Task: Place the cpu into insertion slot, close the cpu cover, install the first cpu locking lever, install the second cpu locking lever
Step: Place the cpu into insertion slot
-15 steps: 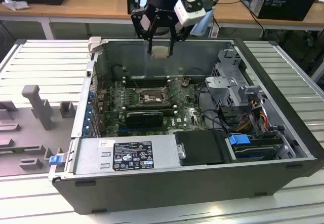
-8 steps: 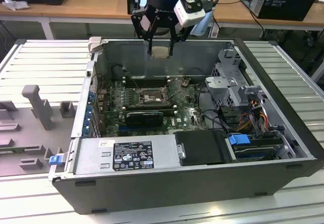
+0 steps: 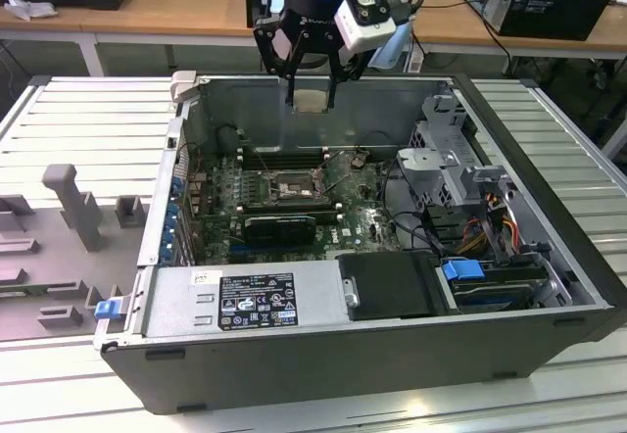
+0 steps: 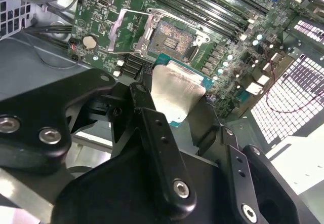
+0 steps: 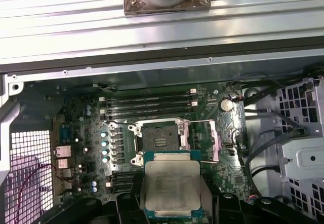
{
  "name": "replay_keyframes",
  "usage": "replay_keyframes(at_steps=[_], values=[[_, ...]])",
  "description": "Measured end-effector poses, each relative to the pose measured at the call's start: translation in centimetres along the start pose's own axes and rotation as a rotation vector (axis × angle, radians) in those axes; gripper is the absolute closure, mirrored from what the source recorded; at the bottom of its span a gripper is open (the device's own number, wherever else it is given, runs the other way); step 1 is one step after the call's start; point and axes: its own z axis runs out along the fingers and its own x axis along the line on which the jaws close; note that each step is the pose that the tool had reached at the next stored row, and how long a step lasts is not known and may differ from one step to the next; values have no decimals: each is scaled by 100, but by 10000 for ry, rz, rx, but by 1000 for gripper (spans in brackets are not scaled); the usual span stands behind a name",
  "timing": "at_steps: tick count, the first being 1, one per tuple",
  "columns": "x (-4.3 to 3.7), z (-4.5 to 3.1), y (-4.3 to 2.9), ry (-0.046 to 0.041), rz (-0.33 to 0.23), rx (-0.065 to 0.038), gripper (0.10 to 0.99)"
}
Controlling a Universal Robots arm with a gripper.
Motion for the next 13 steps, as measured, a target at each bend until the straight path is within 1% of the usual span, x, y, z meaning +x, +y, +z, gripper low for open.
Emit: replay_keyframes(at_steps=[13], values=[[0,0,0,-53,596,-11,557]])
